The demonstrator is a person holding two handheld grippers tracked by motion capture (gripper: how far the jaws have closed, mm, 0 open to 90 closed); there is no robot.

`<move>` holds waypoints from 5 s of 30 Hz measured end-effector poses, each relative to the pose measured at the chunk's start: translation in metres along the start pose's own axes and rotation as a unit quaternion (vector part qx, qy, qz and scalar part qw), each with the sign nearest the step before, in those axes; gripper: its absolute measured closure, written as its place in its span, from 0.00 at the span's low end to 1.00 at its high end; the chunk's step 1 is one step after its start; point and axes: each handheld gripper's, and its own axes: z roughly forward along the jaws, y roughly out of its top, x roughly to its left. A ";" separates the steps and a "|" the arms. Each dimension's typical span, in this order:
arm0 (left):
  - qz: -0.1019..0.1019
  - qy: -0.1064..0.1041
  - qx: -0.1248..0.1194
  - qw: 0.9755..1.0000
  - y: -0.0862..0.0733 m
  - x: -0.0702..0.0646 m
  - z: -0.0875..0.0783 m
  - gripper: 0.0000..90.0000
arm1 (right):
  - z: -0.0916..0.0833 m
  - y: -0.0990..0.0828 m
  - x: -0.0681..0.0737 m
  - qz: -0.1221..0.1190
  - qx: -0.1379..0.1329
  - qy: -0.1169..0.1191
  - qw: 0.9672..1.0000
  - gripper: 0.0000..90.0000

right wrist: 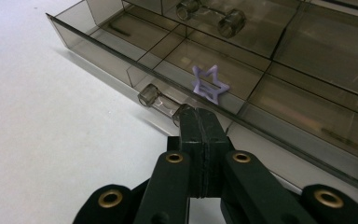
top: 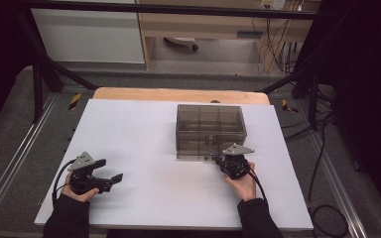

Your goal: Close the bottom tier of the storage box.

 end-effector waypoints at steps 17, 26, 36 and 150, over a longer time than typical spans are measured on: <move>0.000 0.000 0.000 1.000 0.000 0.000 0.000 0.05 | 0.002 0.003 -0.002 0.002 -0.001 -0.001 1.000 1.00; 0.000 0.000 0.000 1.000 0.000 0.000 0.000 0.05 | 0.004 0.004 -0.003 0.002 -0.002 -0.004 1.000 1.00; 0.000 0.000 0.000 1.000 0.000 0.000 0.000 0.05 | 0.005 0.006 -0.004 0.000 -0.002 -0.004 1.000 1.00; 0.000 0.001 0.001 1.000 0.000 0.000 0.000 0.05 | -0.024 0.011 -0.006 0.016 -0.043 -0.009 0.999 0.47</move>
